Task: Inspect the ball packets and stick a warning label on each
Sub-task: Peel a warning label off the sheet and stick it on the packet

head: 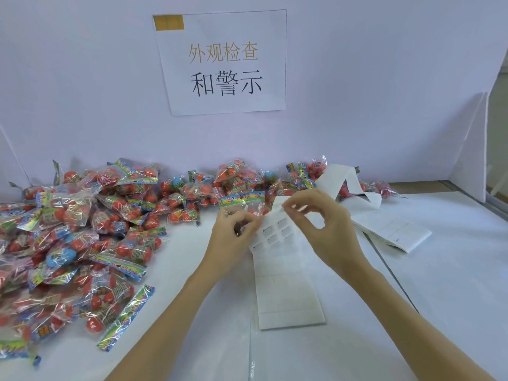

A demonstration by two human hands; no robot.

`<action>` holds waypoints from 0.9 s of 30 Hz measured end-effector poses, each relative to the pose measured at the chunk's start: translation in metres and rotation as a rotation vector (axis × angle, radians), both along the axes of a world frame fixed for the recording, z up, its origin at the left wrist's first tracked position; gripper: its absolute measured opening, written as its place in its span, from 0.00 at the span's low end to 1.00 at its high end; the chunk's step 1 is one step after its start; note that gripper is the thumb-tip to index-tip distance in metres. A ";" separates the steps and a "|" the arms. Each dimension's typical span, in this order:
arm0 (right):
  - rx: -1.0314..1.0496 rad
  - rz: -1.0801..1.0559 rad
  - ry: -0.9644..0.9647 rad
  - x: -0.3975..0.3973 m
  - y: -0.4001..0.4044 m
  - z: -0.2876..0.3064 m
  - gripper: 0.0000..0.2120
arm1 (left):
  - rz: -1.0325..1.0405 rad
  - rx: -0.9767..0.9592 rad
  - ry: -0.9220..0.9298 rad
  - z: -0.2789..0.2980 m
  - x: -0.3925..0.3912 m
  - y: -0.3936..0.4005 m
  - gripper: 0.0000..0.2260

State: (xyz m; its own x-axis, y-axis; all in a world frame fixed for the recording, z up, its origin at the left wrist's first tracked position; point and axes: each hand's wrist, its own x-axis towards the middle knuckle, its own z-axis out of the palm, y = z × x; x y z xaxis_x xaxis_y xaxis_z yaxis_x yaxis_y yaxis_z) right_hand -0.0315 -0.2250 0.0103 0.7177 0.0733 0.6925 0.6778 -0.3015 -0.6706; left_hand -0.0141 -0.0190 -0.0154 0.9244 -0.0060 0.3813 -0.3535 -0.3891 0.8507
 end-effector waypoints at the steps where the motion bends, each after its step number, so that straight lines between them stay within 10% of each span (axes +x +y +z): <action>1: 0.048 0.002 0.032 0.000 -0.001 0.001 0.09 | -0.005 -0.067 0.001 0.002 0.000 0.000 0.11; 27: 0.008 0.111 0.418 -0.001 0.003 -0.003 0.16 | -0.346 -0.345 0.114 0.016 -0.013 -0.002 0.19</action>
